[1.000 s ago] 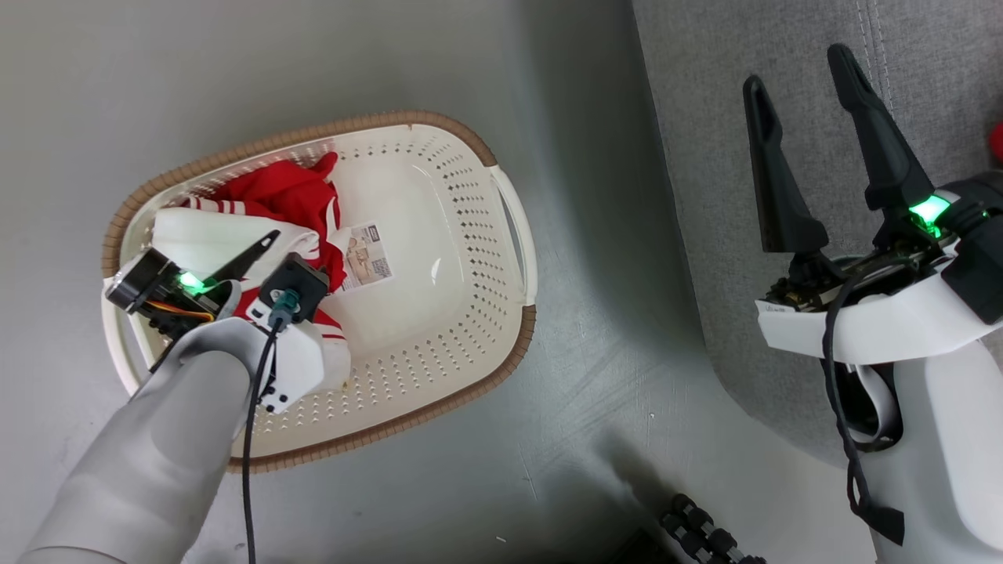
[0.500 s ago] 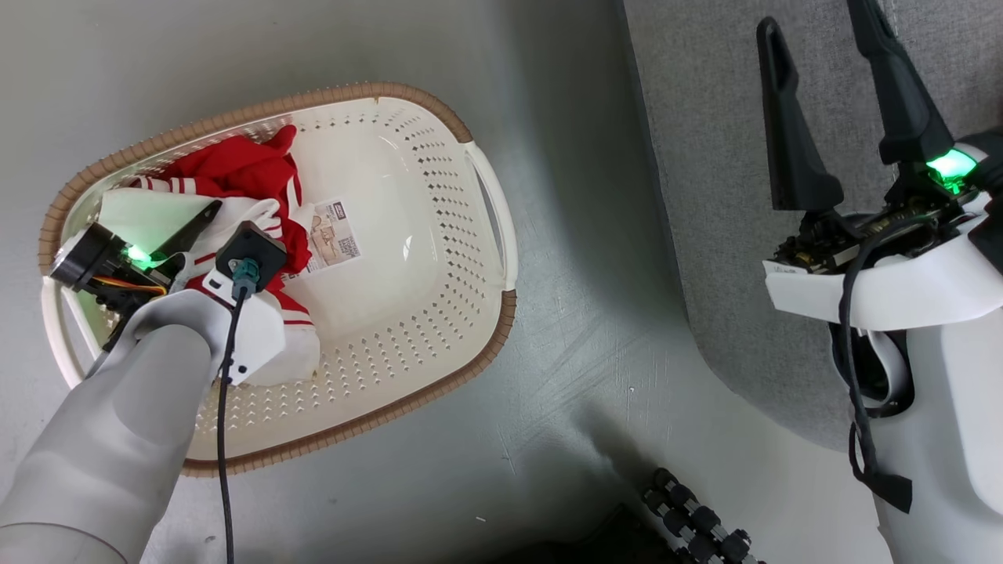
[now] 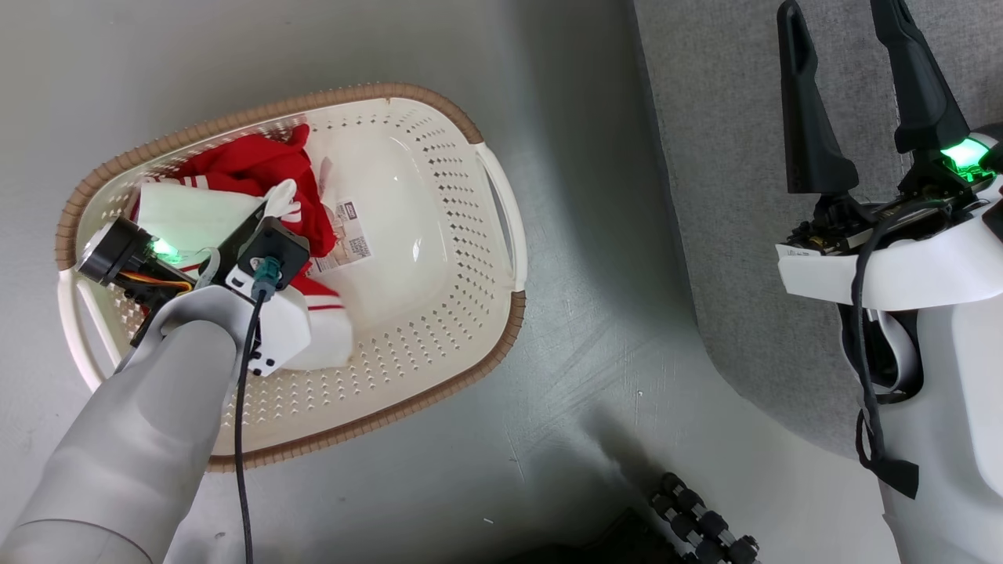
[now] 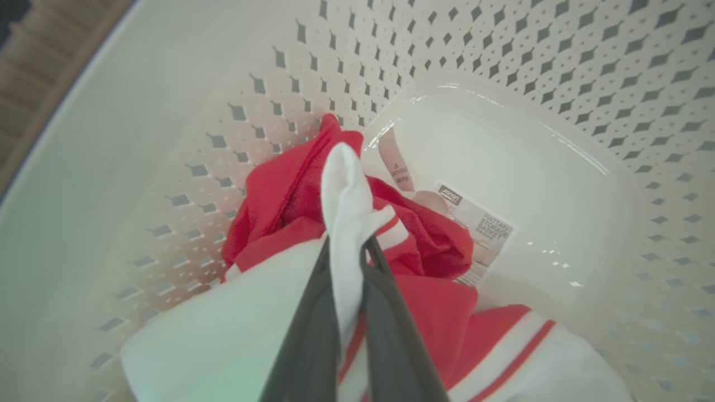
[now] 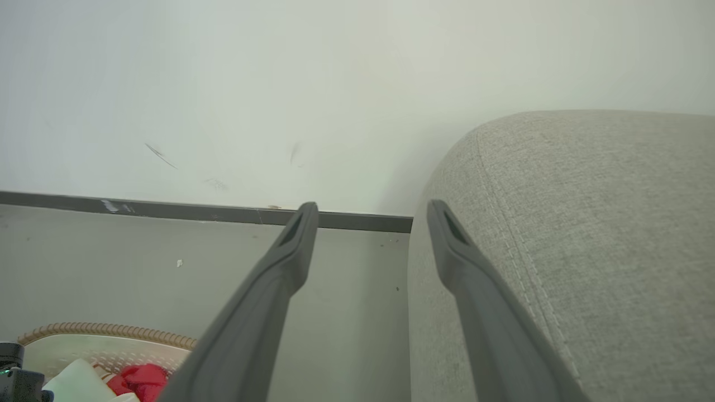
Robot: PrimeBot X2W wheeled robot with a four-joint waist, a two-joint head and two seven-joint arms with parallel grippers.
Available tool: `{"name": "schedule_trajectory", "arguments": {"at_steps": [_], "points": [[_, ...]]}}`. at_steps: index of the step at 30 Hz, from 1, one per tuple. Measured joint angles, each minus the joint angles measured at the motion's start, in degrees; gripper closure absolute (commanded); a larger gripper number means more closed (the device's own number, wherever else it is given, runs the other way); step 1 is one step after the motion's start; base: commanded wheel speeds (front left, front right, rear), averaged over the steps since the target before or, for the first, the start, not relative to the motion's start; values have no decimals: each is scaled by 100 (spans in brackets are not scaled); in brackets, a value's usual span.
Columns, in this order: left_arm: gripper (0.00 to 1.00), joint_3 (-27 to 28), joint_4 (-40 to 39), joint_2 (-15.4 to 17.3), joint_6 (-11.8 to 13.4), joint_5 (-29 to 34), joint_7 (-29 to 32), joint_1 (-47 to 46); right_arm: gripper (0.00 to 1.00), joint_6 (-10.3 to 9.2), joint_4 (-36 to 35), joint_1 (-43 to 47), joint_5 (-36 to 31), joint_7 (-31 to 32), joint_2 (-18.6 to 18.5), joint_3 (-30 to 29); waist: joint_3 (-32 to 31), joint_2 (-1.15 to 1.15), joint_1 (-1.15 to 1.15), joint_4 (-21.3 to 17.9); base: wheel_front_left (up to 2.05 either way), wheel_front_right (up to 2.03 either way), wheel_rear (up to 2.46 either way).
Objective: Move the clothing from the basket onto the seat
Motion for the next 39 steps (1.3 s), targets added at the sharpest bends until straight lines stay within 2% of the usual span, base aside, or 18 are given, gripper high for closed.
{"name": "schedule_trajectory", "arguments": {"at_steps": [8,21,35,39], "points": [[100,364,-268,-31,23,-475,-288,262,0,0,142,-115,-74,1,-1,1,-173,0,0,160,0,0,0],[100,709,-1137,-97,73,-920,-407,749,0,0,498,-111,-203,0,-8,-3,-671,0,0,470,0,0,0],[100,1134,-2387,38,74,-1273,-408,1084,0,0,926,-7,-419,0,-18,-7,-1391,0,0,783,0,0,0],[100,1209,-2719,170,81,-1314,-408,1194,0,0,984,143,-487,0,-20,-18,-1620,0,0,855,0,0,0]]}}
